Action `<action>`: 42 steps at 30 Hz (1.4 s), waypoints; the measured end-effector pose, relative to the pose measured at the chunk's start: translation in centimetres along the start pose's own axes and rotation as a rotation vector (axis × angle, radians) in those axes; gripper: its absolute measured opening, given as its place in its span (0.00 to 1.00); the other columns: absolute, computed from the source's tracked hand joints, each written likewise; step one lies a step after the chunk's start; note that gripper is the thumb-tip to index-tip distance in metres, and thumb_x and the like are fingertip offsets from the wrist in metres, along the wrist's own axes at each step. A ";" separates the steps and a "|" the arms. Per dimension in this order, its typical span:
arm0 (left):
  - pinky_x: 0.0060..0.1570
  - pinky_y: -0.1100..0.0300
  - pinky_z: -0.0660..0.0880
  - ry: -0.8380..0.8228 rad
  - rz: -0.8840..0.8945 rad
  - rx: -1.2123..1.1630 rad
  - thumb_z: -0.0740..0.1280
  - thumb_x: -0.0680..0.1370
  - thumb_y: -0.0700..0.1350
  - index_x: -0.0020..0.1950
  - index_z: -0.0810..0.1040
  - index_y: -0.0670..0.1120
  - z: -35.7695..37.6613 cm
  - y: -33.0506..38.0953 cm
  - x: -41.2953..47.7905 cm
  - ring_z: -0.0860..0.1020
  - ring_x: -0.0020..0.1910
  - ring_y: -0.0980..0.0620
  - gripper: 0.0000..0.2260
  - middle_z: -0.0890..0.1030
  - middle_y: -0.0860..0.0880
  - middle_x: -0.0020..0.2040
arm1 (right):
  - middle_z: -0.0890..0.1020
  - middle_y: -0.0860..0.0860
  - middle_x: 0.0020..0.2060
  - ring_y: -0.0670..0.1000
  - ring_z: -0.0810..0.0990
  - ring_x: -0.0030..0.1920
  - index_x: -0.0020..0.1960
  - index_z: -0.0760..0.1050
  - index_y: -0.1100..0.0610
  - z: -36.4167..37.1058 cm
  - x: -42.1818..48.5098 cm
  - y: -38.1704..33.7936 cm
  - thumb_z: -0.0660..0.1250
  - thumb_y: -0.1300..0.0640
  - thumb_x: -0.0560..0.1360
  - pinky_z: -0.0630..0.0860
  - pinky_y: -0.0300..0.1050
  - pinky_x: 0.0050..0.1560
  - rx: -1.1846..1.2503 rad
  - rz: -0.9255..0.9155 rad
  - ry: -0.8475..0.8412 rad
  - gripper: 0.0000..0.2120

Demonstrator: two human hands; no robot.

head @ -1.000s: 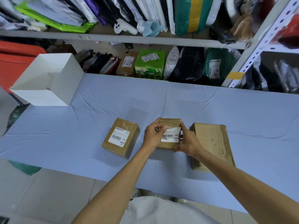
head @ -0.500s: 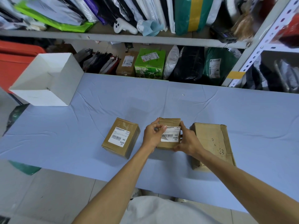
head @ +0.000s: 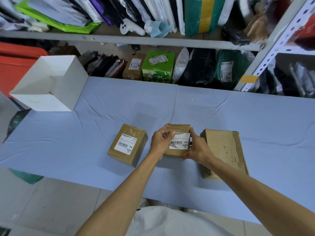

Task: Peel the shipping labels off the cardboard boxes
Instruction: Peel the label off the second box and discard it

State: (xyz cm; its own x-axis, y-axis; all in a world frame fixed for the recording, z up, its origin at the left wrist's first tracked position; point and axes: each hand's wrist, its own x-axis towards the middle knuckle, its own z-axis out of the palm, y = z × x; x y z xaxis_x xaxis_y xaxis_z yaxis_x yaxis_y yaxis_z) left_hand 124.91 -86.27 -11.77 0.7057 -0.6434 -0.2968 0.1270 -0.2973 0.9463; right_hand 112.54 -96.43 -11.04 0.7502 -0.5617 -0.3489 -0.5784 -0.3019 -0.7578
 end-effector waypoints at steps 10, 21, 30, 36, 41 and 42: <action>0.40 0.72 0.76 0.017 -0.062 -0.077 0.69 0.76 0.38 0.51 0.80 0.34 0.0 -0.5 0.0 0.77 0.46 0.66 0.08 0.66 0.47 0.74 | 0.82 0.45 0.46 0.48 0.82 0.41 0.65 0.62 0.54 -0.1 0.0 0.4 0.79 0.65 0.54 0.80 0.38 0.35 -0.036 -0.020 -0.007 0.44; 0.43 0.61 0.81 -0.006 -0.108 -0.271 0.66 0.78 0.39 0.50 0.81 0.44 -0.1 0.3 -0.5 0.82 0.43 0.59 0.04 0.75 0.47 0.66 | 0.79 0.52 0.58 0.52 0.80 0.53 0.75 0.52 0.59 0.0 0.1 0.6 0.80 0.62 0.59 0.79 0.46 0.51 -0.071 -0.020 -0.033 0.52; 0.39 0.53 0.81 -0.002 -0.110 -0.285 0.68 0.77 0.37 0.47 0.75 0.46 -0.6 1.2 -0.5 0.82 0.44 0.50 0.04 0.80 0.46 0.50 | 0.77 0.50 0.57 0.50 0.78 0.52 0.78 0.42 0.60 -0.2 0.0 0.4 0.81 0.61 0.59 0.77 0.39 0.48 -0.065 0.010 -0.033 0.61; 0.37 0.52 0.79 0.006 -0.134 -0.384 0.68 0.75 0.32 0.49 0.72 0.46 -1.2 1.7 -0.5 0.81 0.41 0.44 0.11 0.80 0.43 0.46 | 0.78 0.52 0.54 0.51 0.77 0.49 0.77 0.47 0.58 -0.5 0.1 0.6 0.81 0.60 0.59 0.74 0.39 0.44 -0.081 0.034 -0.033 0.58; 0.41 0.50 0.72 0.039 -0.165 -0.426 0.68 0.75 0.30 0.47 0.70 0.47 -1.0 1.4 -0.5 0.79 0.42 0.39 0.13 0.79 0.37 0.45 | 0.78 0.52 0.51 0.52 0.79 0.47 0.76 0.49 0.59 -0.4 0.2 0.8 0.82 0.59 0.57 0.74 0.39 0.39 -0.116 0.026 -0.015 0.57; 0.42 0.48 0.73 0.036 -0.161 -0.428 0.68 0.75 0.30 0.49 0.69 0.47 -0.9 1.5 -0.5 0.79 0.42 0.39 0.14 0.79 0.36 0.46 | 0.78 0.51 0.51 0.52 0.79 0.47 0.76 0.48 0.59 -0.4 0.3 0.9 0.82 0.59 0.57 0.74 0.38 0.39 -0.117 0.027 -0.014 0.58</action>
State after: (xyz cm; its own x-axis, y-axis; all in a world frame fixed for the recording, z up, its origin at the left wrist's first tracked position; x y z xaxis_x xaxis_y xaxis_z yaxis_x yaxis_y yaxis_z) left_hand 125.37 -85.74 -10.10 0.6761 -0.5858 -0.4470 0.5082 -0.0686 0.8585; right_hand 112.11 -97.16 -11.57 0.7380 -0.5599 -0.3767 -0.6313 -0.3755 -0.6786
